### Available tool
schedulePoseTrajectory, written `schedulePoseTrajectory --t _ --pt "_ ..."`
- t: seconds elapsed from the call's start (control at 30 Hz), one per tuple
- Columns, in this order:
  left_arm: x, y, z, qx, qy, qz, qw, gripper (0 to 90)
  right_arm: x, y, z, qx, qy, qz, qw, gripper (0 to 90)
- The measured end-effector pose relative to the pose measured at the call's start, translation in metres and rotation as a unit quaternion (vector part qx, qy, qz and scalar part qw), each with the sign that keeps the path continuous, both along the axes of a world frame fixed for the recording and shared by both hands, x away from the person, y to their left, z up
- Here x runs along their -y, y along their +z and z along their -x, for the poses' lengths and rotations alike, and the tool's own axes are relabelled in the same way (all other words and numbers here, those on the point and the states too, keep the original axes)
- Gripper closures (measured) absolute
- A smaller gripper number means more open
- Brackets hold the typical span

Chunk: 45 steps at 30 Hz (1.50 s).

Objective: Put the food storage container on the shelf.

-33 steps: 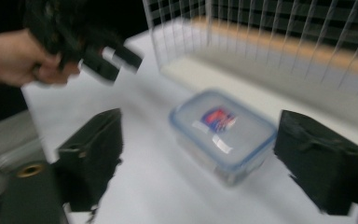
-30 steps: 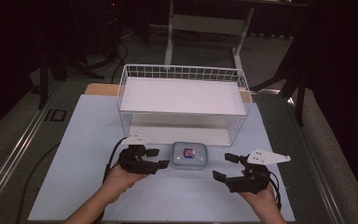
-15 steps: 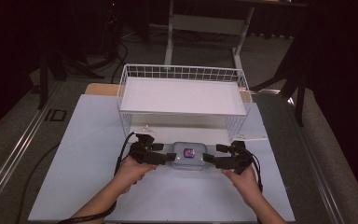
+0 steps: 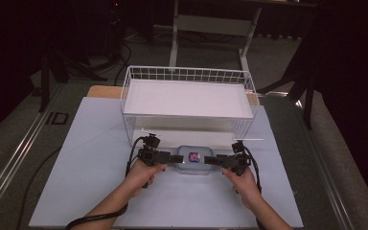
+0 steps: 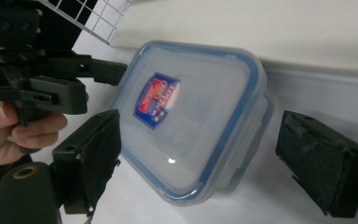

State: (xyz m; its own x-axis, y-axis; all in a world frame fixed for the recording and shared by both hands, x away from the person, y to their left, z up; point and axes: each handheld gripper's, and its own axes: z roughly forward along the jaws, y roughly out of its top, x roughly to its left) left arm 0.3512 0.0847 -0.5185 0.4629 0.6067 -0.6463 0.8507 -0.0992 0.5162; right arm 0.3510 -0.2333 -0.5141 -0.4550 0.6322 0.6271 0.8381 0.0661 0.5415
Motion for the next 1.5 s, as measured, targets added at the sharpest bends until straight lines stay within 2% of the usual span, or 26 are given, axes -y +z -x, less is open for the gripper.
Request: schedulePoseTrajectory --t 0.07,0.17,0.2,0.23,0.3,0.33,0.37,0.4,0.43,0.47,0.5,0.67,0.7,0.77,0.8,0.9,0.93,1.07,1.23,1.3,1.5 --pt "0.000 -0.004 -0.002 -0.012 0.000 0.013 0.9998 25.1 0.001 -0.006 -0.003 -0.021 -0.004 -0.019 0.9996 14.9" --pt "0.000 -0.009 -0.003 -0.022 0.001 0.017 0.9996 29.3 0.001 -0.014 -0.006 -0.052 -0.004 -0.037 0.9980 16.2" --pt "0.000 -0.009 -0.003 -0.022 0.001 0.017 0.9996 30.3 0.001 -0.014 -0.006 -0.052 -0.004 -0.037 0.9980 16.2" --pt "0.000 -0.012 -0.004 -0.029 0.001 0.029 0.9992 32.7 0.001 -0.016 -0.006 -0.061 -0.001 -0.039 0.9974 18.2" --pt "0.001 -0.013 -0.004 -0.032 0.006 0.030 0.9990 32.7 0.001 -0.018 -0.007 -0.066 0.000 -0.045 0.9968 18.2" --pt "0.001 -0.015 -0.005 -0.035 0.005 0.031 0.9989 34.7 0.001 -0.020 -0.007 -0.077 -0.004 -0.055 0.9955 22.6" --pt "0.001 -0.015 -0.005 -0.035 0.005 0.031 0.9989 34.8 0.001 -0.020 -0.007 -0.077 -0.004 -0.055 0.9955 22.6" --pt "0.002 -0.017 -0.005 -0.038 0.004 0.034 0.9987 37.0 0.002 -0.022 -0.008 -0.090 -0.005 -0.063 0.9940 25.0" --pt "0.003 -0.017 -0.005 -0.037 0.006 0.030 0.9988 39.8 0.002 -0.022 -0.008 -0.090 -0.004 -0.056 0.9944 28.6" --pt "0.004 -0.018 -0.005 -0.040 0.004 0.035 0.9986 41.0 0.001 -0.022 -0.007 -0.088 -0.004 -0.042 0.9953 32.6" --pt "0.004 -0.018 -0.005 -0.040 0.004 0.035 0.9986 43.6 0.001 -0.022 -0.007 -0.085 0.003 -0.034 0.9958 32.6" --pt "0.007 -0.016 -0.005 -0.040 0.006 0.038 0.9985 45.4 0.007 -0.019 -0.006 -0.080 0.001 -0.038 0.9961 42.8" --pt "0.008 -0.014 -0.003 -0.028 0.003 0.028 0.9992 45.3 0.007 -0.018 -0.006 -0.078 0.006 -0.036 0.9963 43.4" --pt "0.009 -0.012 -0.002 -0.026 0.002 0.024 0.9994 45.5 0.007 -0.017 -0.005 -0.074 0.010 -0.036 0.9966 44.8" --pt "0.010 -0.011 0.001 -0.014 0.000 0.015 0.9998 45.7 0.008 -0.017 -0.005 -0.075 0.007 -0.037 0.9965 45.6" --pt "0.010 -0.009 0.004 -0.007 -0.001 0.014 0.9999 46.3 0.009 -0.017 -0.003 -0.072 0.006 -0.040 0.9966 46.8" --pt "0.010 -0.009 0.006 0.002 -0.003 0.011 0.9999 47.1 0.010 -0.016 -0.001 -0.065 0.007 -0.042 0.9970 48.0" --pt "0.008 -0.010 0.009 0.003 -0.001 0.021 0.9998 49.3 0.010 -0.016 0.004 -0.052 0.008 -0.041 0.9978 49.0" --pt "0.009 -0.006 0.014 0.024 -0.011 0.005 0.9996 49.7 0.009 -0.014 0.009 -0.032 0.014 -0.033 0.9988 49.2" --pt "0.008 -0.006 0.015 0.021 -0.012 0.007 0.9997 51.4 0.009 -0.013 0.010 -0.031 0.016 -0.030 0.9989 49.5" --pt "0.008 -0.004 0.023 0.041 -0.011 0.001 0.9991 52.6 0.008 -0.012 0.018 -0.001 0.015 -0.027 0.9995 50.0"
